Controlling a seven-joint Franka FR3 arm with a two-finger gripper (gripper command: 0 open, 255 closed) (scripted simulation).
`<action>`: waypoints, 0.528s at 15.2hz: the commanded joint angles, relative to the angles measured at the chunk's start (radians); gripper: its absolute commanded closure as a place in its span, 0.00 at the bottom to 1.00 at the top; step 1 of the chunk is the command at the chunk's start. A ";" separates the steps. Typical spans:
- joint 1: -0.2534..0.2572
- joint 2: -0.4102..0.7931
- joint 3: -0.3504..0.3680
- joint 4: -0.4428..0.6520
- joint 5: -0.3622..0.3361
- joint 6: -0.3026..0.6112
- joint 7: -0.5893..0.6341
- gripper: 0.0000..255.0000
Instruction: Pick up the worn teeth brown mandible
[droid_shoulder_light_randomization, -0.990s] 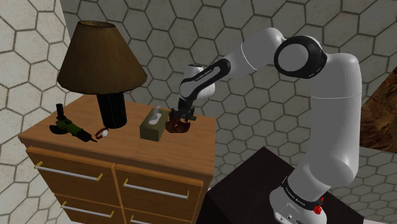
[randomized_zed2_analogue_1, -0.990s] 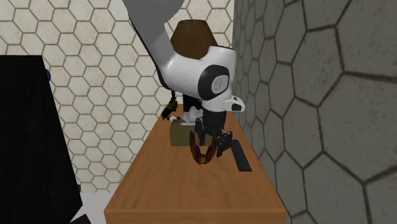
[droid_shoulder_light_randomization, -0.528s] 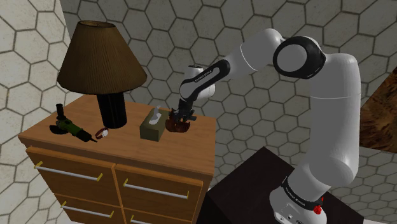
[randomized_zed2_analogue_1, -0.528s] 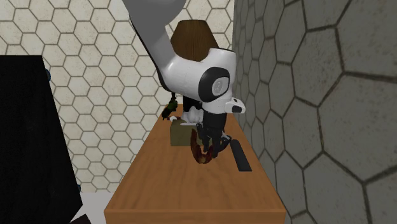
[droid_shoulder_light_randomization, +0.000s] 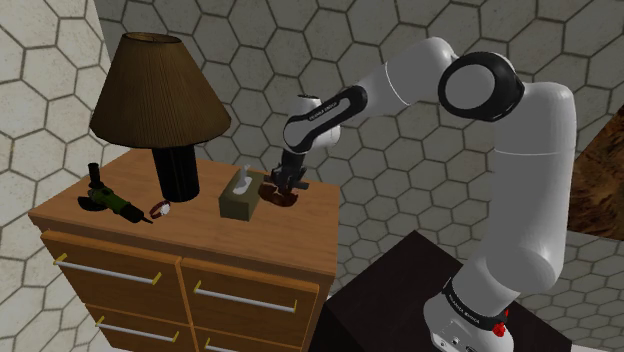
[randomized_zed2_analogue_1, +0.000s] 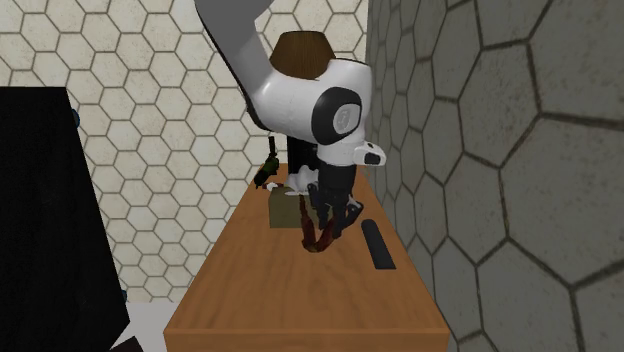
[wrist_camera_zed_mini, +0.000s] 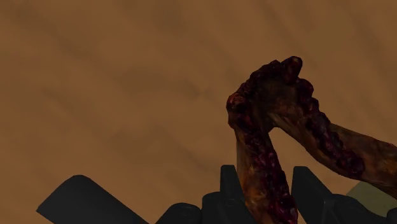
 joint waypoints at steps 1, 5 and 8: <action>-0.001 -0.017 -0.001 0.003 -0.001 -0.021 0.001 1.00; -0.002 -0.052 -0.001 0.011 -0.003 -0.063 0.006 1.00; -0.002 -0.077 -0.002 0.019 -0.004 -0.095 0.010 1.00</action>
